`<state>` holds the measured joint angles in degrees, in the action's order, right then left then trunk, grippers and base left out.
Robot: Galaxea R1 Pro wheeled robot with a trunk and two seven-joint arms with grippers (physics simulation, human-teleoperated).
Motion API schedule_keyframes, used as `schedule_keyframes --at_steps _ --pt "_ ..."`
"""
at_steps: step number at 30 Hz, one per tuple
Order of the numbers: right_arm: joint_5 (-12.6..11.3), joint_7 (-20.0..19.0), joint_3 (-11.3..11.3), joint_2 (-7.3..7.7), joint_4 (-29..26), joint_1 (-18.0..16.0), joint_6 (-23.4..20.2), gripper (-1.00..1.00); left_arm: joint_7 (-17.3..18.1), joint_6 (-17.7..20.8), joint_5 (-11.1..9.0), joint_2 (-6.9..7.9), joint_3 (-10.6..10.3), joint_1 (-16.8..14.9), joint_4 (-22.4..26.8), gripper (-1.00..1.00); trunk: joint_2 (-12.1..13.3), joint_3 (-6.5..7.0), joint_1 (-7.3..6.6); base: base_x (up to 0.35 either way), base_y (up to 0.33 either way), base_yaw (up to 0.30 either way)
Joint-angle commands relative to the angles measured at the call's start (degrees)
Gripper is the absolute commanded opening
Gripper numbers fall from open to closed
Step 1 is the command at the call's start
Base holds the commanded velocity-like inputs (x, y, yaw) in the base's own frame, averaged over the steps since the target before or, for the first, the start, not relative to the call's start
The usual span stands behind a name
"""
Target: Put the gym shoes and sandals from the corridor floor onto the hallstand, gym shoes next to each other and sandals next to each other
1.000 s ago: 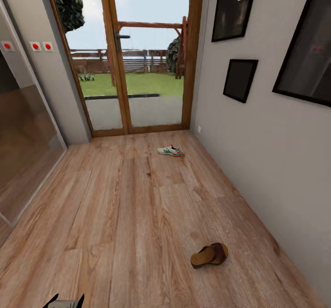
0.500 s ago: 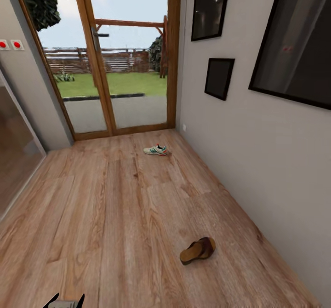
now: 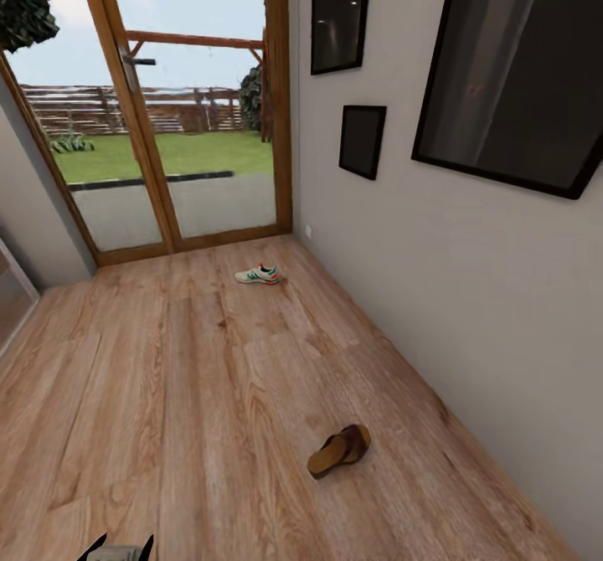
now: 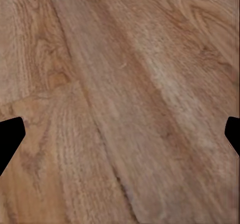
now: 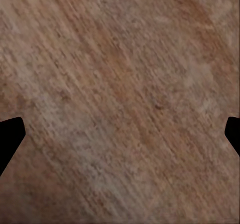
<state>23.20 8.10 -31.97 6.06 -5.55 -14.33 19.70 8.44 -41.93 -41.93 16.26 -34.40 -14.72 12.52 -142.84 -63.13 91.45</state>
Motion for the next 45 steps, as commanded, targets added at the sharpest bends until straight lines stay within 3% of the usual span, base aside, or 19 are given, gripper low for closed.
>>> schedule_keyframes --at_steps 1,18,45 --pt "0.0 0.0 0.0 -0.18 0.0 0.0 0.0 1.00 0.0 0.0 0.0 0.00 0.0 0.0 0.0 1.00 0.0 -0.02 0.00 0.000 0.000 -0.232" --pt "0.1 -0.1 0.0 -0.87 0.1 0.0 -0.2 1.00 0.0 0.1 0.1 -0.01 -0.1 0.0 0.0 1.00 0.0 -0.76 0.00 0.038 0.070 -0.159" --pt "0.0 -0.2 0.0 -0.85 0.2 0.0 -0.1 1.00 0.0 0.1 0.1 0.00 0.0 0.0 -0.1 1.00 0.0 -0.96 0.00 0.132 0.268 -0.012"
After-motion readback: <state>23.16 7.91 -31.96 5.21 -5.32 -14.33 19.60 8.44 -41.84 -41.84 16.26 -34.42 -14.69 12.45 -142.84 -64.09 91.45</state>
